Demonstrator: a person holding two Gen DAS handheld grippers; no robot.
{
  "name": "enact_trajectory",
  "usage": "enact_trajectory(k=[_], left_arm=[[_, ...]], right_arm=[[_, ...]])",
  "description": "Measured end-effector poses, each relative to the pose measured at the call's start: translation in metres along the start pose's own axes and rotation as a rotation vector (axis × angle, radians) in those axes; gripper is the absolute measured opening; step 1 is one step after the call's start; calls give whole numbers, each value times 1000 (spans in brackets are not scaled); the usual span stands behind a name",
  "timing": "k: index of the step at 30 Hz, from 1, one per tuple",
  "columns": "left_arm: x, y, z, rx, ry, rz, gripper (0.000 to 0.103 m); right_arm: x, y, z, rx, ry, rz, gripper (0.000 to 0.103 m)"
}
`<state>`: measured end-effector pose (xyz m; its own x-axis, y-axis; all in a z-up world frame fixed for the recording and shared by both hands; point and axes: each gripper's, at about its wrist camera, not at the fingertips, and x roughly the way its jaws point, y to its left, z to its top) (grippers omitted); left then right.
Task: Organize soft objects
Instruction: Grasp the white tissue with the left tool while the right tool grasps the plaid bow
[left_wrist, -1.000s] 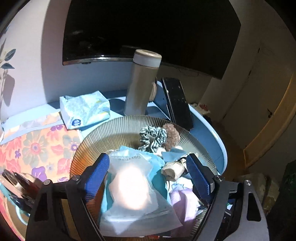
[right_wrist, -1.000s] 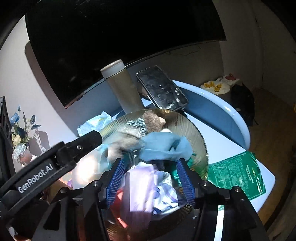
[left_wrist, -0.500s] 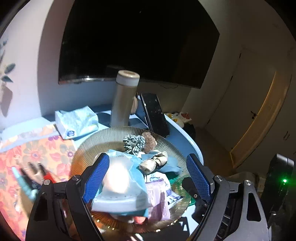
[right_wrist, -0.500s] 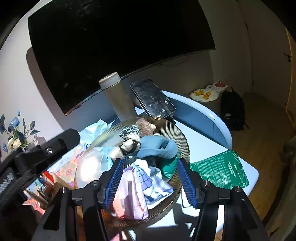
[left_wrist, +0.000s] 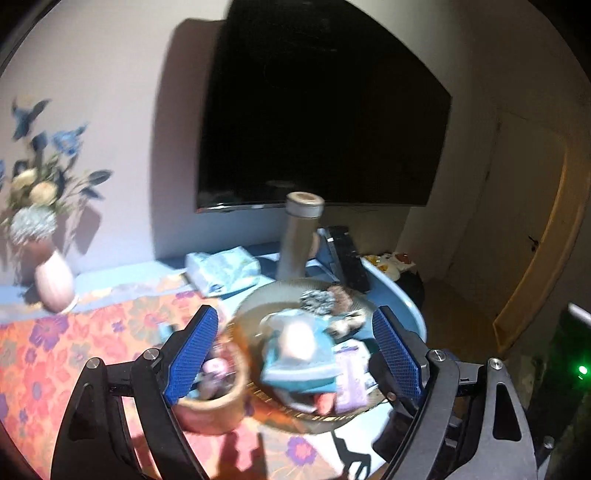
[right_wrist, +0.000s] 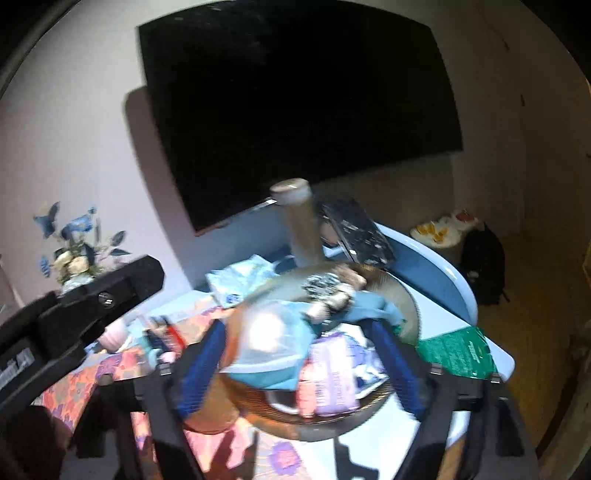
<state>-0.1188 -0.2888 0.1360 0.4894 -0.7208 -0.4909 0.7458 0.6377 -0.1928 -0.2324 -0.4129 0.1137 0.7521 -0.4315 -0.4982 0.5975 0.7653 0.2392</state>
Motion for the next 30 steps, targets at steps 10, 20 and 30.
enact_trajectory(k=[10,20,30], left_arm=[[-46,86,-8,-63,14,199,85],[-79,214,-44,-188,80,487,85],[-78,314,-130,-358,148,589,85]], right_arm=[[3,97,-36,-163,73,175,85],[40,185,-96,-281,256,318,85],[112,201,-153,-232,404,226,85]])
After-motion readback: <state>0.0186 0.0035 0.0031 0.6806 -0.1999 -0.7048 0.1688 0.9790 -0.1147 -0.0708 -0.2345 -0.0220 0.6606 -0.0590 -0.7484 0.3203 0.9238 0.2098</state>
